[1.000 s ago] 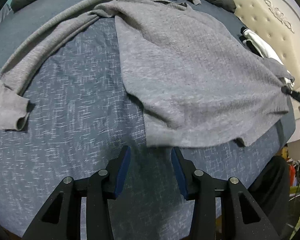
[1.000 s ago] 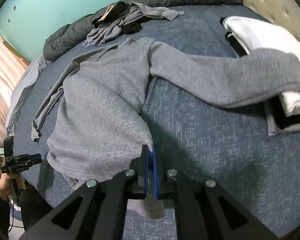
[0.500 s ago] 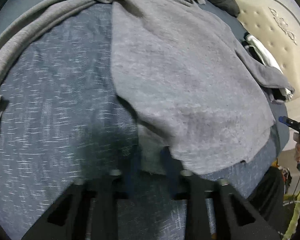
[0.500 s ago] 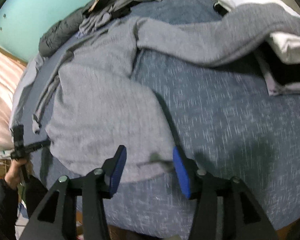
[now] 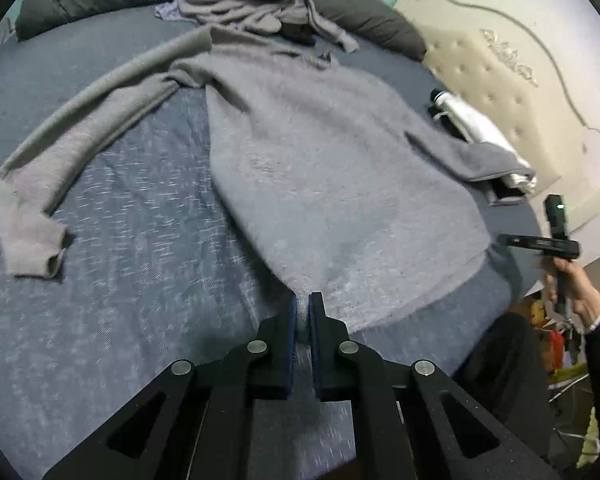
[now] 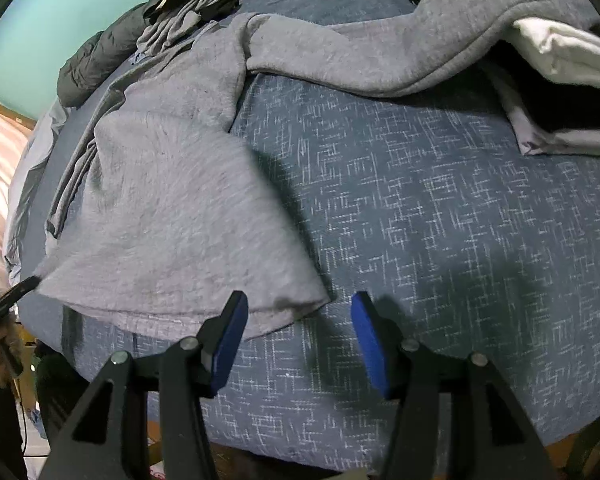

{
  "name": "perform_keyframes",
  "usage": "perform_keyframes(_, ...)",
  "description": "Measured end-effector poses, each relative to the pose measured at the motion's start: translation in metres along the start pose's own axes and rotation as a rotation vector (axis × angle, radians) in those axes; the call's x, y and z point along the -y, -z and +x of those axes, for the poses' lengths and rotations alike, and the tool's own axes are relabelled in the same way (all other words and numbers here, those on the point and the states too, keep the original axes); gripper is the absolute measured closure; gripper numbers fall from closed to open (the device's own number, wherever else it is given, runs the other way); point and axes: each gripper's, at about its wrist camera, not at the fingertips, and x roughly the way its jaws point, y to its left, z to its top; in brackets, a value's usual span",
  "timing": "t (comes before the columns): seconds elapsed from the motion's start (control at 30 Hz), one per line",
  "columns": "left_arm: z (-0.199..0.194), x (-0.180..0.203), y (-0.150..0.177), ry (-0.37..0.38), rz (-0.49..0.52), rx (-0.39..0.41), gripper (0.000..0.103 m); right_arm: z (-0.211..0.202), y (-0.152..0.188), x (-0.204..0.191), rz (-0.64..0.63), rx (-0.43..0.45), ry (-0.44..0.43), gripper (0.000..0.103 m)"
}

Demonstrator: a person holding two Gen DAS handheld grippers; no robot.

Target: Fold clothes

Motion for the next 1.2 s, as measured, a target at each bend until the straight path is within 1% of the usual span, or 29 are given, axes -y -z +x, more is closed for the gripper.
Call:
perform_keyframes(0.17,-0.026,0.002,0.015,-0.004,0.000,0.020,0.097,-0.003,-0.001,-0.011,-0.016,0.003,-0.016,0.048)
perform_keyframes(0.3,-0.027,-0.015,0.027,-0.040,0.000,0.009,0.097,-0.001,0.000,-0.020,-0.039,-0.008,-0.020,0.048)
perform_keyframes(0.4,-0.012,-0.027,0.032,-0.044,-0.041,-0.046,0.097,0.002,-0.001,-0.022,-0.035,-0.017,-0.018,0.048)
perform_keyframes(0.43,-0.005,-0.030,0.032,-0.051,-0.053,-0.068,0.094,0.002,-0.001,-0.022,-0.035,-0.019,-0.020,0.048)
perform_keyframes(0.5,0.005,-0.028,0.029,-0.095,-0.046,-0.075,0.094,0.001,-0.001,-0.022,-0.038,-0.022,-0.020,0.047)
perform_keyframes(0.53,0.009,-0.028,0.027,-0.101,-0.048,-0.082,0.093,0.000,-0.001,-0.023,-0.040,-0.023,-0.020,0.047)
perform_keyframes(0.57,0.012,-0.029,0.026,-0.102,-0.053,-0.086,0.091,0.000,-0.001,-0.023,-0.042,-0.025,-0.021,0.047)
perform_keyframes(0.63,0.021,-0.031,0.024,-0.110,-0.067,-0.103,0.074,-0.001,-0.001,-0.024,-0.047,-0.026,-0.026,0.044)
perform_keyframes(0.7,0.029,-0.034,0.022,-0.115,-0.084,-0.118,0.065,0.001,-0.002,-0.027,-0.057,-0.030,-0.022,0.042)
perform_keyframes(0.77,0.038,-0.038,0.021,-0.116,-0.104,-0.131,0.064,0.003,-0.002,-0.031,-0.067,-0.034,-0.018,0.042)
perform_keyframes(0.87,0.047,-0.037,0.021,-0.105,-0.111,-0.126,0.064,0.011,-0.002,-0.035,-0.082,-0.051,-0.003,0.040)
perform_keyframes(0.97,0.061,-0.025,0.020,-0.098,-0.075,-0.146,0.064,0.020,-0.003,-0.038,-0.096,-0.073,0.014,0.040)
perform_keyframes(1.07,0.074,-0.018,0.018,-0.103,-0.048,-0.173,0.065,0.026,-0.004,-0.040,-0.094,-0.079,0.012,0.040)
perform_keyframes(1.1,0.078,-0.016,0.018,-0.102,-0.041,-0.178,0.075,0.027,-0.004,-0.040,-0.096,-0.074,0.017,0.040)
perform_keyframes(1.13,0.081,-0.015,0.018,-0.102,-0.034,-0.181,0.091,0.028,-0.004,-0.041,-0.097,-0.069,0.021,0.040)
perform_keyframes(1.17,0.082,-0.013,0.018,-0.101,-0.029,-0.180,0.097,0.029,-0.005,-0.041,-0.098,-0.066,0.024,0.040)
perform_keyframes(1.2,0.083,-0.012,0.018,-0.101,-0.024,-0.179,0.097,0.030,-0.004,-0.042,-0.099,-0.068,0.018,0.041)
